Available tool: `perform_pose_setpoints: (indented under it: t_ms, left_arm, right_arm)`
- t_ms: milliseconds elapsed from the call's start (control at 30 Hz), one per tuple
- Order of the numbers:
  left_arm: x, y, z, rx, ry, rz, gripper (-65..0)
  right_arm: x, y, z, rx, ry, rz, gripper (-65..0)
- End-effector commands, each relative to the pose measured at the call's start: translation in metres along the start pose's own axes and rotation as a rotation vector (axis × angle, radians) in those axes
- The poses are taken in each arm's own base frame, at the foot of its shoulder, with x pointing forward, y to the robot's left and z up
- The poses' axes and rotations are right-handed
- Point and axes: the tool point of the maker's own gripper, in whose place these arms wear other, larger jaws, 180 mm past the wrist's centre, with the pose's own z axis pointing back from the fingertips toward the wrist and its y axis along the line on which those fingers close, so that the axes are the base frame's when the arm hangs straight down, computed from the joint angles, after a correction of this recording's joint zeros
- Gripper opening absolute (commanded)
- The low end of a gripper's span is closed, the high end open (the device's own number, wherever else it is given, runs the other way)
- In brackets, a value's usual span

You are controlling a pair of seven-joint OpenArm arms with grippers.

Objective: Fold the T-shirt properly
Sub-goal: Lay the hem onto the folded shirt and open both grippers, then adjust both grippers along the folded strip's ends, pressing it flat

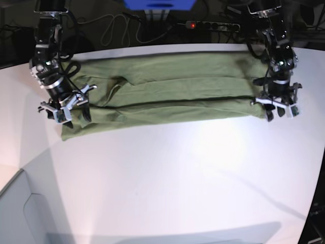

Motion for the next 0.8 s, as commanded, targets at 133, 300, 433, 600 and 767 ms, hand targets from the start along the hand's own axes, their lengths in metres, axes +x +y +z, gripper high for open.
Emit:
perform_pose_setpoints:
  t_ms: [133,300,433,600,767]
  left_arm:
    - [0.032,-0.005,-0.008,-0.008,-0.052,-0.003,-38.0]
    - [0.018,-0.006,-0.026,-0.007,0.055,0.032,-42.9]
    - [0.003,-0.004,-0.031,-0.002,0.094,0.043,-42.8]
    - [-0.003,-0.001,-0.035,0.006,0.113,0.055,-42.6]
    - [-0.013,0.002,-0.037,0.012,0.139,0.062,-42.9]
  right_arm:
    - [0.015,-0.005,0.001,-0.001,-0.051,0.009,-30.1]
    - [0.015,-0.005,0.001,-0.003,-0.05,0.01,-30.1]
    - [0.013,-0.005,0.002,-0.002,-0.046,0.009,-30.1]
    - [0.013,-0.005,0.001,-0.003,-0.047,0.011,-30.1]
    - [0.014,-0.005,0.001,-0.003,-0.048,0.011,-30.1]
